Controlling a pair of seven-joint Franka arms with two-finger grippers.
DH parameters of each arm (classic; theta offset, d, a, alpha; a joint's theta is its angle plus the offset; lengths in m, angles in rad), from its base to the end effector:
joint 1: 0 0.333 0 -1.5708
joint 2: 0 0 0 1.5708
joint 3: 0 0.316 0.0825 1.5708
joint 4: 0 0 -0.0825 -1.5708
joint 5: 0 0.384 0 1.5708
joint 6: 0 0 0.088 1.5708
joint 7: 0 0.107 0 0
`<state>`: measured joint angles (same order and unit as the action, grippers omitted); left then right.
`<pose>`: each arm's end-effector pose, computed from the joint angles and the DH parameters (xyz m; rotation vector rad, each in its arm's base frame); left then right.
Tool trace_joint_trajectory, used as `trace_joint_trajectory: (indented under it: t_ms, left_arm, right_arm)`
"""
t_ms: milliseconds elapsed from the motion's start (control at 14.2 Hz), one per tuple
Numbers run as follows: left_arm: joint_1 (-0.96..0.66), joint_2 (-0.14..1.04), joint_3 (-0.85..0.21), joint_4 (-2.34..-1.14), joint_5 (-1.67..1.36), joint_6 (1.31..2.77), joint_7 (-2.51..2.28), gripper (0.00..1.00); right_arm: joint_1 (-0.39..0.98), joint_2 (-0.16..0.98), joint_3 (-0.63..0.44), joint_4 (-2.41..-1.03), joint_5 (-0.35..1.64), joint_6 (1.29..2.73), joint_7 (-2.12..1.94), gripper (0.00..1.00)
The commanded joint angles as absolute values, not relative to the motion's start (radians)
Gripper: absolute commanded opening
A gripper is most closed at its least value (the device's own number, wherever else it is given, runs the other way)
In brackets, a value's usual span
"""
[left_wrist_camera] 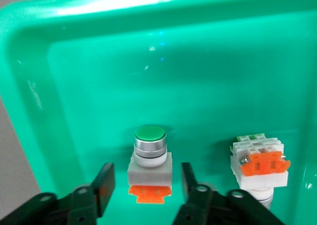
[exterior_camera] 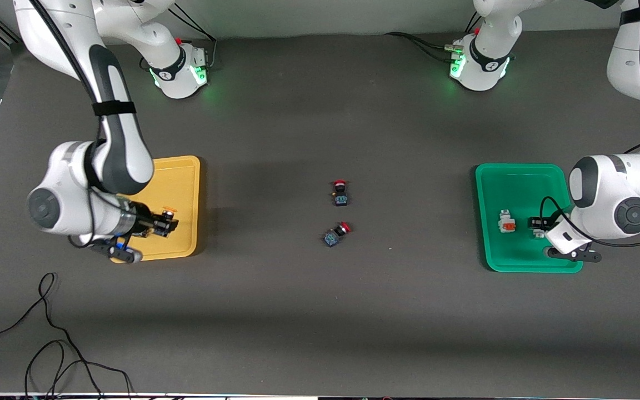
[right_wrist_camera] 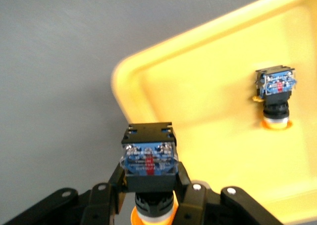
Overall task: Place green and yellow buttons in trays
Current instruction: 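Place the green button in the green tray while the right gripper places yellow buttons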
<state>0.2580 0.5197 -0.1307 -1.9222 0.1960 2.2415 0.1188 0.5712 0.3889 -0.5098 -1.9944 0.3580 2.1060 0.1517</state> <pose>0.5989 0.0845 0.2058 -3.0702 0.1808 0.3081 0.5779 0.0596 0.2714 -3.0157 0.4498 0.3336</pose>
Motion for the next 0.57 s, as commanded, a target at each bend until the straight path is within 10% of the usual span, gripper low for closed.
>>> trace_joint_trajectory:
  t_ms: [0,212,283,353,495]
  left_arm:
    - [0.268,0.462,-0.141,-1.89,0.212,2.148,0.143,1.0]
    - [0.279,0.346,-0.144,-1.832,0.196,1.975,0.219,1.0]
    - [0.284,0.309,-0.144,-1.807,0.186,1.913,0.247,1.0]
    - [0.284,0.273,-0.144,-1.778,0.161,1.845,0.273,1.0]
    - [0.284,0.21,-0.144,-1.727,0.114,1.72,0.299,1.0]
  right_arm:
    - [0.586,0.357,-0.522,-2.135,0.342,2.236,0.052,0.0]
    - [0.581,0.376,-0.534,-2.135,0.342,2.238,0.023,0.0]
    - [0.581,0.374,-0.546,-2.132,0.342,2.235,0.009,0.73]
    - [0.583,0.365,-0.57,-2.128,0.342,2.226,-0.018,1.0]
    - [0.588,0.321,-0.615,-2.1,0.342,2.163,-0.026,1.0]
